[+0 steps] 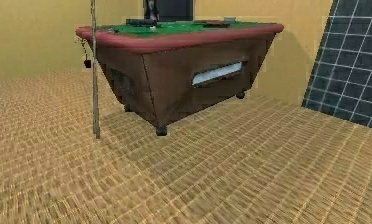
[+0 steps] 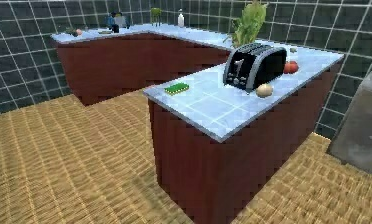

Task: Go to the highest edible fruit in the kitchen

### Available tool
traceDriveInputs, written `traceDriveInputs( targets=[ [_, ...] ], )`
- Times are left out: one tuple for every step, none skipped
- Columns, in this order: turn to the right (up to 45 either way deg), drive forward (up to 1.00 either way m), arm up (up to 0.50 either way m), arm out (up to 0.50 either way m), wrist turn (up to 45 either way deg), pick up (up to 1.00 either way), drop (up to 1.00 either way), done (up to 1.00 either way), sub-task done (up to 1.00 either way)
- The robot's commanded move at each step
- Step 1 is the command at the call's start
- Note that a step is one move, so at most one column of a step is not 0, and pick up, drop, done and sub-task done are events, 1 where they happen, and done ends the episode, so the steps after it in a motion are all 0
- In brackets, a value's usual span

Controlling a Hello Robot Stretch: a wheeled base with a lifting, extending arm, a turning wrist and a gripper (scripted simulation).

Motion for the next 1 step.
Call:
traceDriveInputs(
  targets=[
    [45.0,0.00,0.00,0.00,0.0,0.00,0.00,0.00,0.00]
  ],
)
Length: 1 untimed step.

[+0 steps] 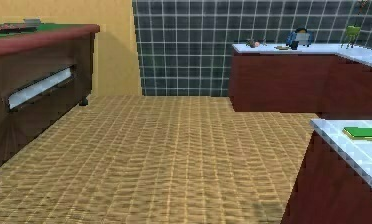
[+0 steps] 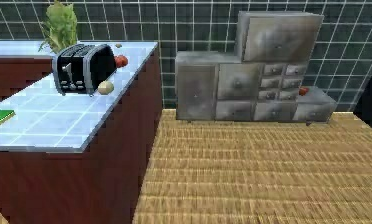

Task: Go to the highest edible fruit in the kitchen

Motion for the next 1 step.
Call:
traceDriveInputs(
  targets=[
    [0.0,1.00,0.00,0.00,0.0,0.00,0.00,0.00,0.00]
  ],
)
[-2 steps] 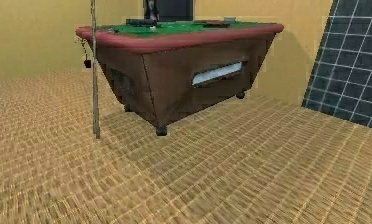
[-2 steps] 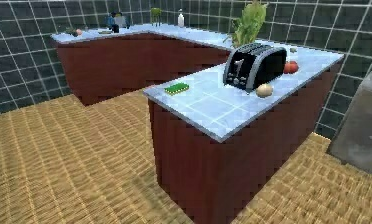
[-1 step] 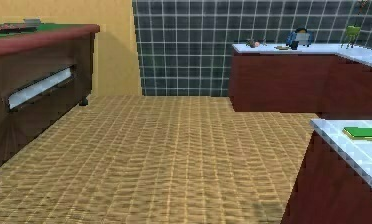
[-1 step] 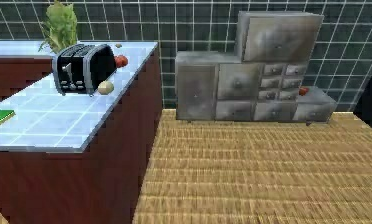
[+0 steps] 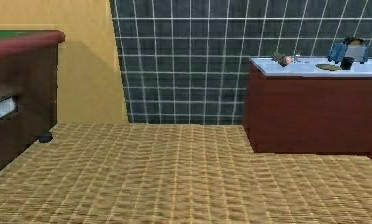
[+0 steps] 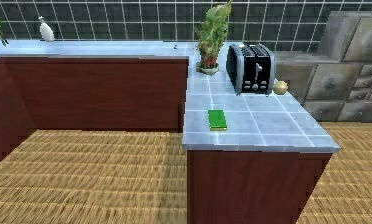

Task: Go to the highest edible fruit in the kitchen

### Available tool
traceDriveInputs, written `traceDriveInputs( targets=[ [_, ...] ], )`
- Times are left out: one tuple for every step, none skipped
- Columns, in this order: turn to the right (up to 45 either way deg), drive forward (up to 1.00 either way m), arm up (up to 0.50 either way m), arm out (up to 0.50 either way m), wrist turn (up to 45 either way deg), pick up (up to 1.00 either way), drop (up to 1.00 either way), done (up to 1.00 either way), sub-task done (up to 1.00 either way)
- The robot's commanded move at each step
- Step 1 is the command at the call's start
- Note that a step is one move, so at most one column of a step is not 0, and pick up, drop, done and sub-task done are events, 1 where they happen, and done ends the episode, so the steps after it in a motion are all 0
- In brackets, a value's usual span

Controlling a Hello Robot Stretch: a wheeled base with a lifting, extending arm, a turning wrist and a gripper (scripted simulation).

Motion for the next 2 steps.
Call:
traceDriveInputs(
  targets=[
    [6.0,0.00,0.00,0.00,0.0,0.00,0.00,0.00,0.00],
    [3.0,0.00,0.00,0.00,0.0,0.00,0.00,0.00,0.00]
  ],
)
